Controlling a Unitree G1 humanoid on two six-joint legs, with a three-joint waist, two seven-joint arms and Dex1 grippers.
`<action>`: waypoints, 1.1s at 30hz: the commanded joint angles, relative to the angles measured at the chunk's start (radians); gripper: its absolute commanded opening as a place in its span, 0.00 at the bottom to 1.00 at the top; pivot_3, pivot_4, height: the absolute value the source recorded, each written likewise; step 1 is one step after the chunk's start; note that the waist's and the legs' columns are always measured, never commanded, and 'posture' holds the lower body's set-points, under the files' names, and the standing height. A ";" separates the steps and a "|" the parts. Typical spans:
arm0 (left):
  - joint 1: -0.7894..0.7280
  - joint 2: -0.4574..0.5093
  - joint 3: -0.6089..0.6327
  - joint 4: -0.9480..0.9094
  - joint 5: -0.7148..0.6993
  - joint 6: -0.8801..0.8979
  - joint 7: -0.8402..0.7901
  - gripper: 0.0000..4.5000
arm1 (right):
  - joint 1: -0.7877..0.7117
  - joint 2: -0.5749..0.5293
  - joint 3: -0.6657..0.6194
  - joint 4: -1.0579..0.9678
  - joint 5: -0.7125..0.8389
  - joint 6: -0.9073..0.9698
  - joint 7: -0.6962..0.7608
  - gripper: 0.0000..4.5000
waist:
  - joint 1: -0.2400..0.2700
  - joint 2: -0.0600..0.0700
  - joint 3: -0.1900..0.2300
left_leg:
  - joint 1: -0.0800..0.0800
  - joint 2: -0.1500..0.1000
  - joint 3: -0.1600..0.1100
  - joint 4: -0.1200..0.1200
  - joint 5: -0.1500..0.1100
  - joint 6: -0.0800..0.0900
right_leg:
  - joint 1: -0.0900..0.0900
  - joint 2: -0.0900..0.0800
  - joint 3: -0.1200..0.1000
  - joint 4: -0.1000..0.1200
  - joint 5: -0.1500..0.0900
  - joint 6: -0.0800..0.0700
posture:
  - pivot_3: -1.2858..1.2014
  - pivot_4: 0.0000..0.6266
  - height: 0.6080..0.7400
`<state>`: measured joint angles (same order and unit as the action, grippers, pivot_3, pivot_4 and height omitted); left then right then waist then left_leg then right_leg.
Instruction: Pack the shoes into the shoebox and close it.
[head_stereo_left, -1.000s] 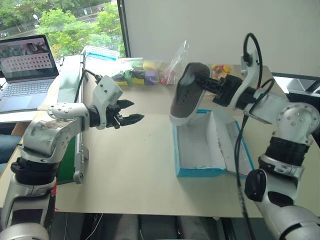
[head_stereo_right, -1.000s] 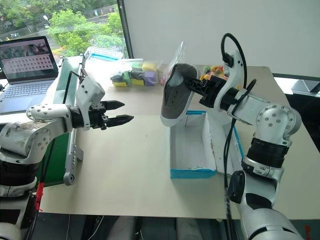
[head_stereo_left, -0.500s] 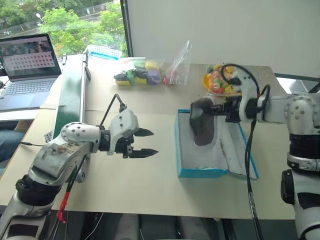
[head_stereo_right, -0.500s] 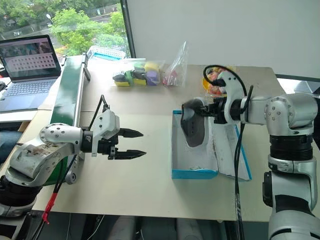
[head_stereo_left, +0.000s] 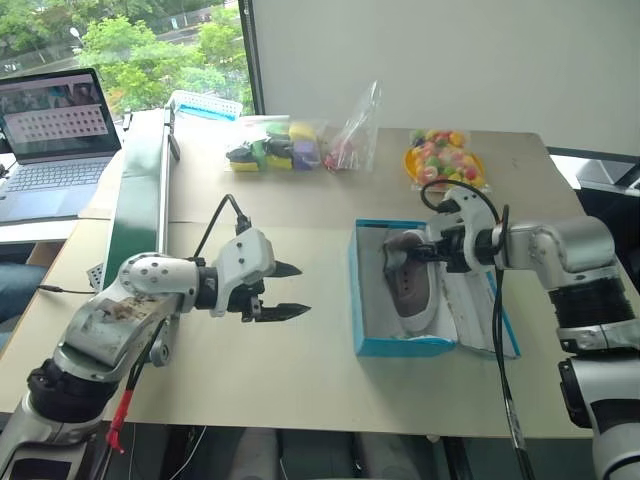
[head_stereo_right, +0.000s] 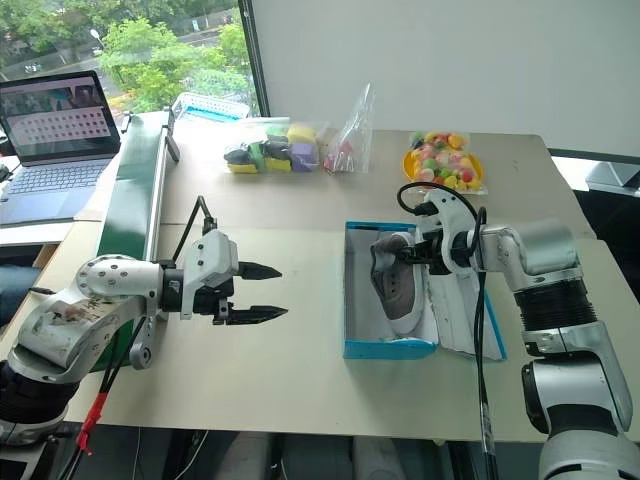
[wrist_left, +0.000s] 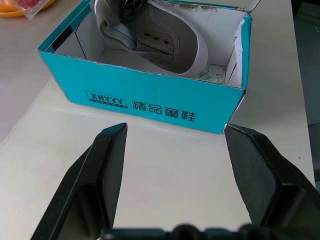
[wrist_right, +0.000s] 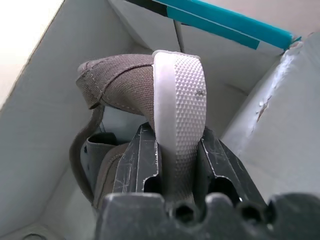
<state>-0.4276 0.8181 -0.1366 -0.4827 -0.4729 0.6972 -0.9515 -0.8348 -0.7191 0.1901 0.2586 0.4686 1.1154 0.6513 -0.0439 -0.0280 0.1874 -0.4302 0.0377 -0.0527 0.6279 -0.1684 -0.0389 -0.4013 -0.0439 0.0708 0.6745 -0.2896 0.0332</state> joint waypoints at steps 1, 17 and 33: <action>0.009 0.007 0.034 -0.055 -0.008 0.002 0.015 0.73 | 0.020 0.025 0.048 0.040 -0.070 -0.035 0.019 0.44 | 0.001 0.000 0.000 | 0.000 0.000 0.000 0.000 0.000 0.000 | 0.000 0.000 0.000 0.000 0.000 0.000 | 0.52 0.24 1.00; -0.003 0.003 0.038 -0.059 -0.020 0.014 0.030 0.73 | -0.130 0.062 0.006 -0.214 -0.175 0.016 -0.046 0.99 | -0.001 0.000 0.000 | -0.001 0.000 0.000 0.000 0.000 0.000 | -0.003 0.000 0.001 0.002 0.000 0.000 | 0.52 0.24 1.00; -0.070 -0.116 0.341 0.091 -0.020 0.343 0.433 0.87 | -0.049 0.155 -0.196 -0.428 0.127 -0.137 0.238 1.00 | -0.005 0.000 0.000 | -0.001 0.000 -0.001 0.001 0.000 0.000 | -0.002 0.000 0.000 0.005 0.000 0.000 | 0.52 0.24 1.00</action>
<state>-0.5083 0.7061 0.1462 -0.3452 -0.4810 1.0051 -0.5658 -0.8877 -0.5628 0.0171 -0.1469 0.5705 1.0207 0.8599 -0.0485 -0.0277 0.1876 -0.4315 0.0377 -0.0537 0.6293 -0.1686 -0.0385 -0.4038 -0.0440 0.0705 0.6792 -0.2896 0.0333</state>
